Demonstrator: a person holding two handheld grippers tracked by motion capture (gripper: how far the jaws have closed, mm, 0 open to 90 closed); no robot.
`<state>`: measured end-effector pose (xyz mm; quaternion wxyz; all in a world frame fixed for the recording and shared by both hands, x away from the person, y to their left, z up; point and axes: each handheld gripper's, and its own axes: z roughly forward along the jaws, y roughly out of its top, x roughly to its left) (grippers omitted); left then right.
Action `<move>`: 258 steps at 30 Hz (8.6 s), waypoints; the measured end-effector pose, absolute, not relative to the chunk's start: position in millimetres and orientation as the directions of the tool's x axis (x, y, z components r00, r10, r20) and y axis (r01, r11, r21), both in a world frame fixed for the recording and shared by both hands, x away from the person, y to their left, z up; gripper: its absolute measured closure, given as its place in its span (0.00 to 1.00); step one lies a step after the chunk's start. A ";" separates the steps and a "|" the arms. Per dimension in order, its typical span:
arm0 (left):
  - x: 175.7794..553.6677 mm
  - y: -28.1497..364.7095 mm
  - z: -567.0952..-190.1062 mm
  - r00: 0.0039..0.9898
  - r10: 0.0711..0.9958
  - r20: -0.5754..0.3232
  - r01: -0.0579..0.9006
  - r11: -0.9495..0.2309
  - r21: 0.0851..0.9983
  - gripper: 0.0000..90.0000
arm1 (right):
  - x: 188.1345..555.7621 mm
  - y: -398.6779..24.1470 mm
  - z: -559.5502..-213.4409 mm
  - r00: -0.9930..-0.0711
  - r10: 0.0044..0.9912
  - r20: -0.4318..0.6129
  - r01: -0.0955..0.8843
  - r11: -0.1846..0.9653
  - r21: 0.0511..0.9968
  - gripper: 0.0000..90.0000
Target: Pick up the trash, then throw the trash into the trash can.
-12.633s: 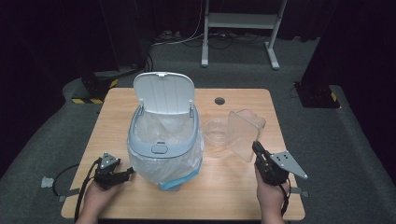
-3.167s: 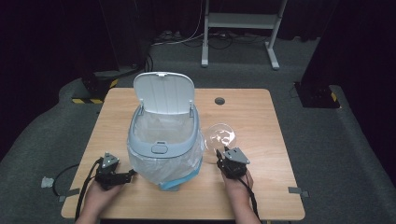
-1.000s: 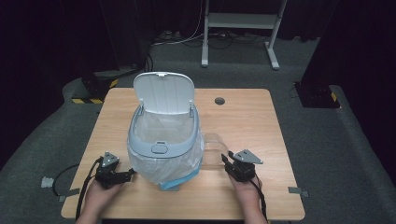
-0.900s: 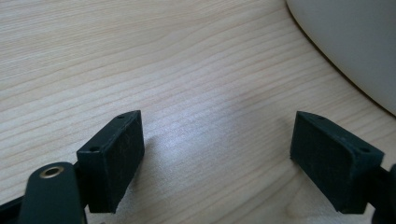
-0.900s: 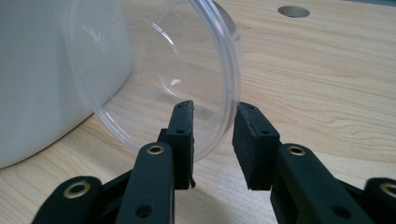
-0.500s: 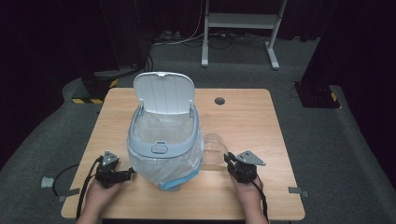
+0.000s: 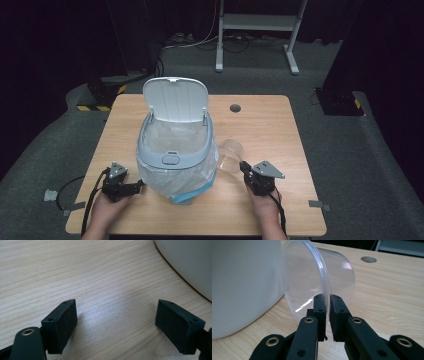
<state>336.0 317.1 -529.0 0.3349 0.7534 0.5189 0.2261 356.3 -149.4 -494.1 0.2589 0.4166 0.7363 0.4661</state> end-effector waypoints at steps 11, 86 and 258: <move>336.1 317.1 -529.0 0.360 0.933 -0.006 0.630 -0.238 0.739 0.20 | 350.9 -148.6 -486.2 -0.510 0.860 -0.030 0.328 0.226 0.917 0.94; 335.6 316.4 -529.1 0.364 0.931 -0.001 0.625 -0.243 0.742 0.19 | 303.6 -165.5 -407.9 -0.393 0.919 -0.012 -0.002 0.012 1.000 0.94; 330.1 317.1 -522.5 0.401 0.916 0.005 0.597 -0.266 0.757 0.61 | 337.5 -107.2 -504.1 -0.473 0.881 -0.003 0.357 0.195 0.913 0.68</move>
